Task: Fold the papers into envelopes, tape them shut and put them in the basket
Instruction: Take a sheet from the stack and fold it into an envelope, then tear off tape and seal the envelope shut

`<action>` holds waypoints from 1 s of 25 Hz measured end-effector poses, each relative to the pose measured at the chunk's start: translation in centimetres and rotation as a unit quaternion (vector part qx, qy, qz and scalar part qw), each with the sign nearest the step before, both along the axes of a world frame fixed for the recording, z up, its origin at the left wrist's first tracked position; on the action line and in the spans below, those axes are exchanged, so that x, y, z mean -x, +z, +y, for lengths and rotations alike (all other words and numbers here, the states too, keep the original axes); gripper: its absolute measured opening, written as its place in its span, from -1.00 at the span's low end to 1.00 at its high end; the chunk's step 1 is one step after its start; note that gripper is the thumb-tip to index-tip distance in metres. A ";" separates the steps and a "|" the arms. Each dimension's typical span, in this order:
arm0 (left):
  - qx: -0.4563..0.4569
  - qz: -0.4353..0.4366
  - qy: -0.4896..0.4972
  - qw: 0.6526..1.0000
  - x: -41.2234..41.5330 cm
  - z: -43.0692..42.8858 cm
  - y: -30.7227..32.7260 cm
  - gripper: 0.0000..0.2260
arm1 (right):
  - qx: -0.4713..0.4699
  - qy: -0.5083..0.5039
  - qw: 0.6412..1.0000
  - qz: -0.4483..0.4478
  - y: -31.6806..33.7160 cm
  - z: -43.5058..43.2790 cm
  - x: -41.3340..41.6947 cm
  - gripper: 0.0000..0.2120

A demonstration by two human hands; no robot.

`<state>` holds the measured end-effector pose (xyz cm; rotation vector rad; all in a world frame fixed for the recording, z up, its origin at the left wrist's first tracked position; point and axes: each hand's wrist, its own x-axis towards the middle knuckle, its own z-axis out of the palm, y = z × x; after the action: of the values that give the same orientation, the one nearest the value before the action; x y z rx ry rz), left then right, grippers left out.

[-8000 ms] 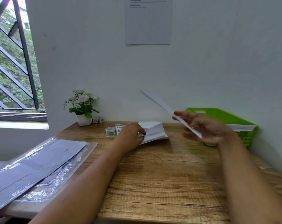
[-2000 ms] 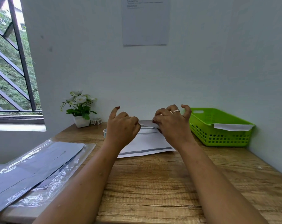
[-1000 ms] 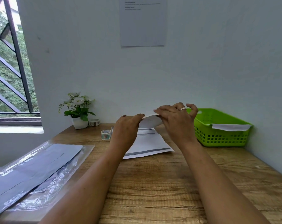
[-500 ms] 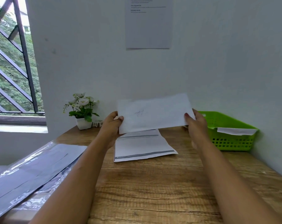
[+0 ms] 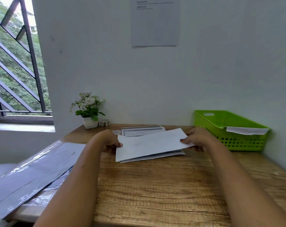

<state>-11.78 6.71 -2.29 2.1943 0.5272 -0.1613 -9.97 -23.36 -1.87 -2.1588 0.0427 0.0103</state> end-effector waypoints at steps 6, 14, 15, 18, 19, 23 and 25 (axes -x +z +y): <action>-0.106 0.078 0.017 0.991 -0.1 0.9 0.2 -0.56 | 0.211 0.045 0.976 0.039 -0.9 0.2 -0.6 -0.60; -0.341 -0.203 0.074 0.915 -0.7 1.7 -1.3 -0.65 | 0.266 -0.019 0.957 -0.113 -1.6 1.0 -0.8 -0.68; -0.344 -0.208 0.043 0.915 -1.2 1.6 -1.7 -0.60 | 0.265 -0.004 0.956 -0.126 -1.7 1.2 -0.8 -0.68; -0.346 -0.178 -0.005 0.921 -2.6 1.4 -3.0 -0.58 | 0.260 0.005 0.952 -0.161 -2.2 2.0 -0.9 -0.69; -0.351 -0.169 -0.005 0.921 -3.0 1.5 -3.5 -0.59 | 0.257 0.002 0.951 -0.170 -2.3 2.2 -1.0 -0.70; -0.369 -0.206 0.031 0.906 -3.7 1.7 -4.5 -0.69 | 0.256 -0.013 0.946 -0.200 -2.2 2.7 -1.0 -0.79; -0.358 -0.245 0.031 0.901 -3.7 1.7 -4.3 -0.74 | 0.255 -0.011 0.941 -0.224 -2.1 3.0 -0.7 -0.81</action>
<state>-8.05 8.45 -6.55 2.7769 0.3971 0.7166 -9.28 -20.32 -3.99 -2.6236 -0.2171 -0.5600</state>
